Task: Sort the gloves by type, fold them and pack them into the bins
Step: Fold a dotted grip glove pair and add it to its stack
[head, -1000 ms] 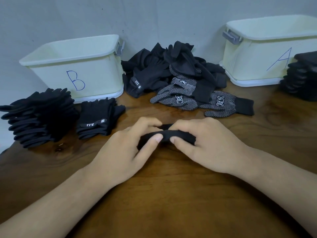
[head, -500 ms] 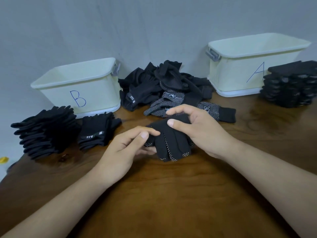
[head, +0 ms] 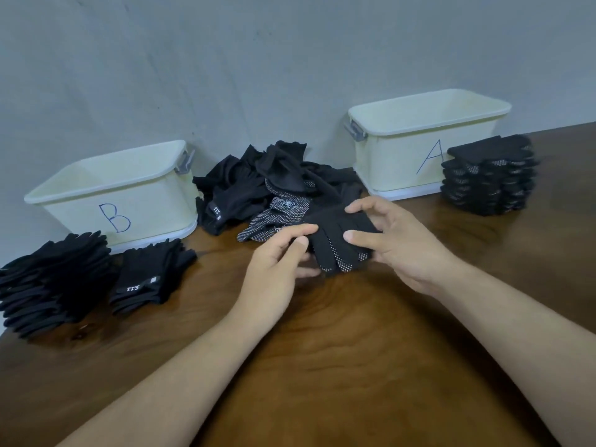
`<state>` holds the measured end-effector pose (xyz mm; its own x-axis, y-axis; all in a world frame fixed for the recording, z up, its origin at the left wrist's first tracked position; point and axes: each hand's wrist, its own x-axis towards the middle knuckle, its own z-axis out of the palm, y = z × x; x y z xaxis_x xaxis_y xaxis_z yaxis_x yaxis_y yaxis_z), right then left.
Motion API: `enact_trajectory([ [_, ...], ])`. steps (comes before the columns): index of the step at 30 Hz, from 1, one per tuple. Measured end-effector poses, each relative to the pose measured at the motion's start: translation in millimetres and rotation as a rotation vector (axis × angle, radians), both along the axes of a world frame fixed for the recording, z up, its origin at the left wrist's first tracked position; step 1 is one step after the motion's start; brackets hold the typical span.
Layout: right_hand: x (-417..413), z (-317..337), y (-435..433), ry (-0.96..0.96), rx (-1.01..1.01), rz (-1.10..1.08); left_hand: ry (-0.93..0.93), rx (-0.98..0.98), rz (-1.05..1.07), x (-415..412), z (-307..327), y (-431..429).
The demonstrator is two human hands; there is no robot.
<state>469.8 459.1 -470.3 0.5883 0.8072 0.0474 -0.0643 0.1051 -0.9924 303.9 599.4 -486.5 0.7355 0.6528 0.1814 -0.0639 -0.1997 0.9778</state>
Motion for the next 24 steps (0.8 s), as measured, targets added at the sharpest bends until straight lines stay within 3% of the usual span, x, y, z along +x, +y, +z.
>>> enact_trajectory([
  [3,35.5,-3.9,-22.3,0.021,-0.030,-0.139,-0.010,0.079,-0.038,43.6,-1.3,-16.8],
  [10,94.9,-3.6,-56.1,-0.008,-0.119,-0.396,0.127,0.519,-0.081,150.5,0.4,-46.3],
  [15,110.2,-15.1,-52.0,-0.304,-0.354,-0.472,0.483,0.836,-0.089,182.7,-9.4,-48.2],
  [19,115.9,-22.1,-48.5,-0.559,-0.536,-0.557,0.597,0.970,-0.077,180.9,-21.9,-42.0],
  [24,109.4,-25.3,-41.7,-0.725,-0.648,-0.559,0.642,0.995,-0.080,178.9,-23.4,-43.7],
])
